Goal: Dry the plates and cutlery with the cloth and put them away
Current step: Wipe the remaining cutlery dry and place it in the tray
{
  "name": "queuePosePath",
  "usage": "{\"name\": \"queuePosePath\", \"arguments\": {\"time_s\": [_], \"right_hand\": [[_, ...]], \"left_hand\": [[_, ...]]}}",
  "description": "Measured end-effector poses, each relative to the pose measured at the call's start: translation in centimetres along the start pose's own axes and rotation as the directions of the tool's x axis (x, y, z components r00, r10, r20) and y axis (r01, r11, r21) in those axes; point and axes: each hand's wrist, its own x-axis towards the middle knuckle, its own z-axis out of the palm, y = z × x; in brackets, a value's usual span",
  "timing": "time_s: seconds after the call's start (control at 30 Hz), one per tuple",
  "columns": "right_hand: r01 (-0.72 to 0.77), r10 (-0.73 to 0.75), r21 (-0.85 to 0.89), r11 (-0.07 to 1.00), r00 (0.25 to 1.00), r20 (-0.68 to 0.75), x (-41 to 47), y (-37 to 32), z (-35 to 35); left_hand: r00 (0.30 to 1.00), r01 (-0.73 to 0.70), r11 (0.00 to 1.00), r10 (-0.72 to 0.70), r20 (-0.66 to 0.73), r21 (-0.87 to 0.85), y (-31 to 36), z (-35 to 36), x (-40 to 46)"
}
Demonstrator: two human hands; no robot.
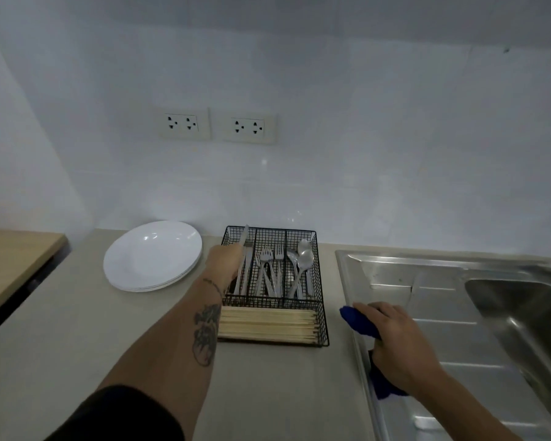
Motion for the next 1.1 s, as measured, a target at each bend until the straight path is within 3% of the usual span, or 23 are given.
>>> {"name": "queuePosePath", "arguments": {"time_s": [0.17, 0.37, 0.7, 0.93, 1.1], "right_hand": [[-0.052, 0.050, 0.052, 0.997, 0.998, 0.038, 0.1, 1.3, 0.7], [-0.128, 0.120, 0.086, 0.988, 0.989, 0.088, 0.1, 2.5, 0.4], [-0.250, 0.237, 0.160, 0.955, 0.967, 0.093, -0.6, 5.9, -2.5], [-0.363, 0.358, 0.180, 0.914, 0.932, 0.063, -2.4, 10.0, -4.3], [-0.405, 0.397, 0.185, 0.896, 0.914, 0.080, -3.7, 14.0, -5.7]], "left_hand": [[0.996, -0.023, 0.981, 0.040, -0.080, 0.193, -1.1, 0.9, 3.9], [0.994, -0.069, 0.926, 0.095, -0.053, 0.371, -3.9, 2.2, 5.3], [0.906, -0.385, 0.865, 0.421, -0.046, 0.322, -0.5, 7.0, -0.9], [0.845, -0.528, 0.823, 0.481, 0.235, 0.212, 0.2, 17.4, -8.4], [0.816, -0.548, 0.788, 0.429, 0.387, 0.281, -1.1, 26.2, -11.4]]}}
